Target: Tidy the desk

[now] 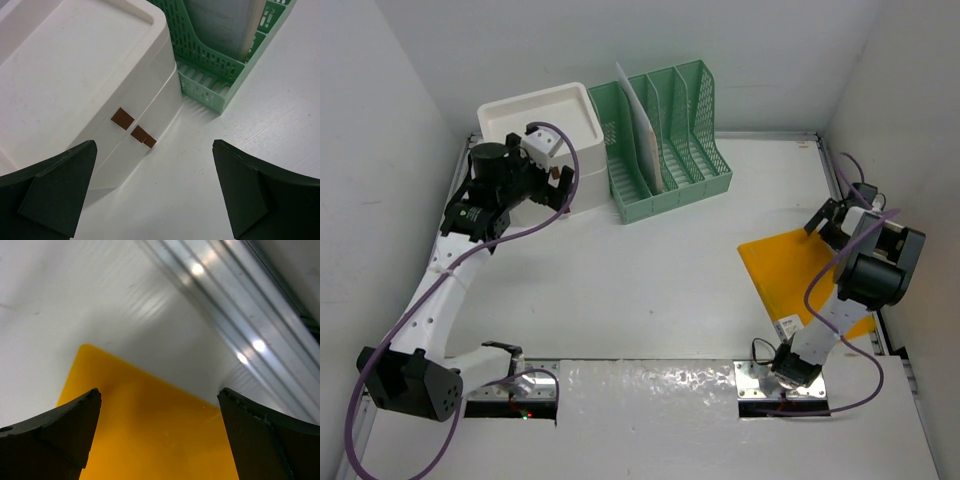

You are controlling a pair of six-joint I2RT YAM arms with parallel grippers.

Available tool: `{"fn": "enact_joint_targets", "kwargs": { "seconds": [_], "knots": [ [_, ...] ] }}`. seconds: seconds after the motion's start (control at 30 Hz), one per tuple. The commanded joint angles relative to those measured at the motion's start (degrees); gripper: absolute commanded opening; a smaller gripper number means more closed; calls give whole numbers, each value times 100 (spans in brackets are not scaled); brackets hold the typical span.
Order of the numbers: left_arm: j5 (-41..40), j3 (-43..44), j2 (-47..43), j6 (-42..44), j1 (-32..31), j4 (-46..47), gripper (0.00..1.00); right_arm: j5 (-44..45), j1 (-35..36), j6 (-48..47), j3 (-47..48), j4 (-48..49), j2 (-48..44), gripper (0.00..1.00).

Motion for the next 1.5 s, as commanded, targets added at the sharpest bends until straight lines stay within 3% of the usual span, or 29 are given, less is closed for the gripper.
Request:
{"fn": "enact_joint_targets", "kwargs": {
  "seconds": [0.0,0.2,0.4,0.63,0.8,0.93,1.03,1.1,1.2,1.27,1.33,1.47],
  "knots": [
    [27,-6,-96,67,0,286,100,-504,-181,-263,5,-244,235,99],
    [141,65,27,6,0,391,100,-1742,-154,-53,-766,220,166,92],
    [623,-14,79,14,0,374,99,-2183,319,53,-1909,896,-448,86],
    [1468,82,527,-179,-166,234,75,-2254,1865,422,-2369,1382,-809,84],
    [1319,65,1124,-13,-1227,-135,65,-2394,2673,248,-2027,1154,-977,82],
    [986,82,1459,119,-2081,-364,65,-2264,2983,-165,-1728,478,-1676,85],
    [818,117,1661,137,-2644,-408,68,-1328,2905,-289,-1499,-409,-2302,94],
    [774,161,1906,155,-3057,-443,70,-1252,2581,-71,-1594,-666,-2900,99],
    [887,223,2371,181,-3462,-452,70,-2227,1047,650,-2367,-508,-3805,99],
    [1160,223,2757,77,-3576,-444,71,-1475,587,529,-2702,-962,-4497,99],
    [1187,232,3023,85,-3673,-435,71,-1095,400,475,-2886,-1193,-4851,99],
    [468,232,3436,383,-4304,-119,73,-1078,347,774,-3643,-1262,-5310,99]
  ]
}}
